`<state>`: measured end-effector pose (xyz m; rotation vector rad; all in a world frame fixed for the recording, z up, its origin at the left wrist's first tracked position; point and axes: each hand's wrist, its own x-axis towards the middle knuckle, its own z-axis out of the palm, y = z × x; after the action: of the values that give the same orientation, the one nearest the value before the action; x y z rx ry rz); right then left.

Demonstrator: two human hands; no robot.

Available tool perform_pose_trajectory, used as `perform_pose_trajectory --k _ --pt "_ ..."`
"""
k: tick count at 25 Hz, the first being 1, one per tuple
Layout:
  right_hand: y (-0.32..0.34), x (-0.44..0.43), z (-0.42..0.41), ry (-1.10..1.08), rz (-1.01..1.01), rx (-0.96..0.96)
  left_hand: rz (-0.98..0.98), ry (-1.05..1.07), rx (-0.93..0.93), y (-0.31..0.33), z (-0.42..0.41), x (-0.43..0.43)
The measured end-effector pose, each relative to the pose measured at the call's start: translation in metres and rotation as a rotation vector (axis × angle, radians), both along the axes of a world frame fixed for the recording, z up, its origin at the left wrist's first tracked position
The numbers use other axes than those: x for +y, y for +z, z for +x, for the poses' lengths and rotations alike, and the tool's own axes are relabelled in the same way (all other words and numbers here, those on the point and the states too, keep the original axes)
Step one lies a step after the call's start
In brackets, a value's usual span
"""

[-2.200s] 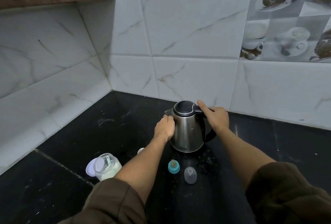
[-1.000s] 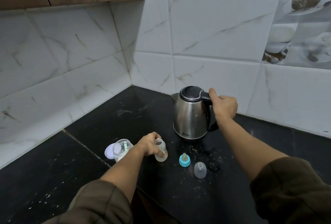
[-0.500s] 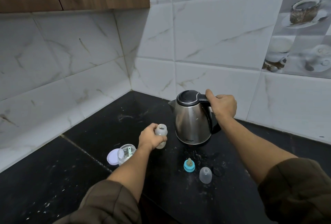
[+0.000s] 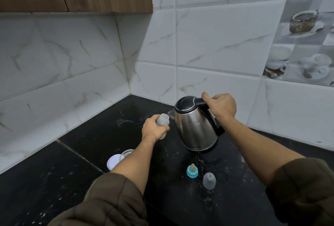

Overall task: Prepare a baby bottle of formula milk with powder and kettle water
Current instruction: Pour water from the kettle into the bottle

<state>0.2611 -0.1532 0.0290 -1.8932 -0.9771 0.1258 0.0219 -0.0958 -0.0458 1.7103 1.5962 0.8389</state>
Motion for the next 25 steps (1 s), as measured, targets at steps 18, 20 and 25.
perform_pose_trajectory --k 18,20,25 --pt "0.006 0.007 -0.012 -0.002 -0.079 -0.176 0.019 -0.047 0.045 -0.006 -0.002 0.013" --pt "0.006 0.007 -0.011 -0.005 -0.084 -0.197 0.019 -0.054 0.054 -0.007 -0.001 0.014" --pt "0.006 0.007 -0.011 -0.009 -0.101 -0.236 0.036 -0.052 0.072 -0.009 0.001 0.014"
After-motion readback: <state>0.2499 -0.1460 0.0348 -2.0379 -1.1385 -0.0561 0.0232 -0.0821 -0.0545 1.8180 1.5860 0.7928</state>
